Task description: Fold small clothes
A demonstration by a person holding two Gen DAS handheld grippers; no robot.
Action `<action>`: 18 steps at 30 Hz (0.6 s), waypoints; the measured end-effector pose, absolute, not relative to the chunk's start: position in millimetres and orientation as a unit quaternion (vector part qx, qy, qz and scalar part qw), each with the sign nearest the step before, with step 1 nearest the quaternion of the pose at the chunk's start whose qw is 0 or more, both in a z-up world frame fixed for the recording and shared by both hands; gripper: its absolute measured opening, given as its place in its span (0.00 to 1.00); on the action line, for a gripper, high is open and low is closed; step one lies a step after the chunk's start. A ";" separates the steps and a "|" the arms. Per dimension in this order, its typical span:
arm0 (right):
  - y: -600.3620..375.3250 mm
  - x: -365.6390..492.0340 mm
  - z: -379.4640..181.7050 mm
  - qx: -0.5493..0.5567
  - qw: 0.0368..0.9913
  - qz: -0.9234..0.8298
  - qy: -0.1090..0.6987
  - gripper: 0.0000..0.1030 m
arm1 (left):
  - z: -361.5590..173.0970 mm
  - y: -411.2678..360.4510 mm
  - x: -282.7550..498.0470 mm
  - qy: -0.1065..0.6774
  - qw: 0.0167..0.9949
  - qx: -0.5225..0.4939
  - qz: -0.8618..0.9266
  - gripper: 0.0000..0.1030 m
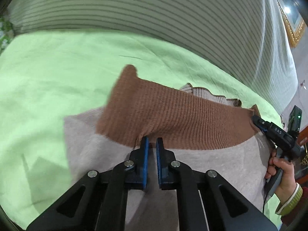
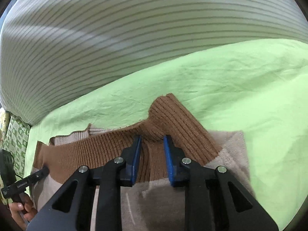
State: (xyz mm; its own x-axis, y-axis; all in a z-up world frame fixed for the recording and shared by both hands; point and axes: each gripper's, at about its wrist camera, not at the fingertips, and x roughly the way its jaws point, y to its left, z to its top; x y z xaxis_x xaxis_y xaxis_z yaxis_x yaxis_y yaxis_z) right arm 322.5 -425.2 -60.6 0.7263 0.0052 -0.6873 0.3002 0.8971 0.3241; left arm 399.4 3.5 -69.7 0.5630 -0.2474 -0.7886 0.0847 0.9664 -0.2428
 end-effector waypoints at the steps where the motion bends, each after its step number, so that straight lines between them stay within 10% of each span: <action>1: -424.1 320.0 -57.6 0.206 0.906 -0.090 0.358 0.25 | -67.9 6.0 395.0 0.457 0.880 -0.094 -0.093 0.15; 5: -417.7 302.1 -44.2 0.231 0.905 -0.078 0.349 0.32 | -45.0 7.4 352.0 0.430 0.896 -0.093 -0.053 0.68; 18: -353.2 207.4 -28.6 0.211 0.905 -0.018 0.368 0.46 | -75.3 53.8 187.0 0.501 0.809 -0.285 0.115 0.81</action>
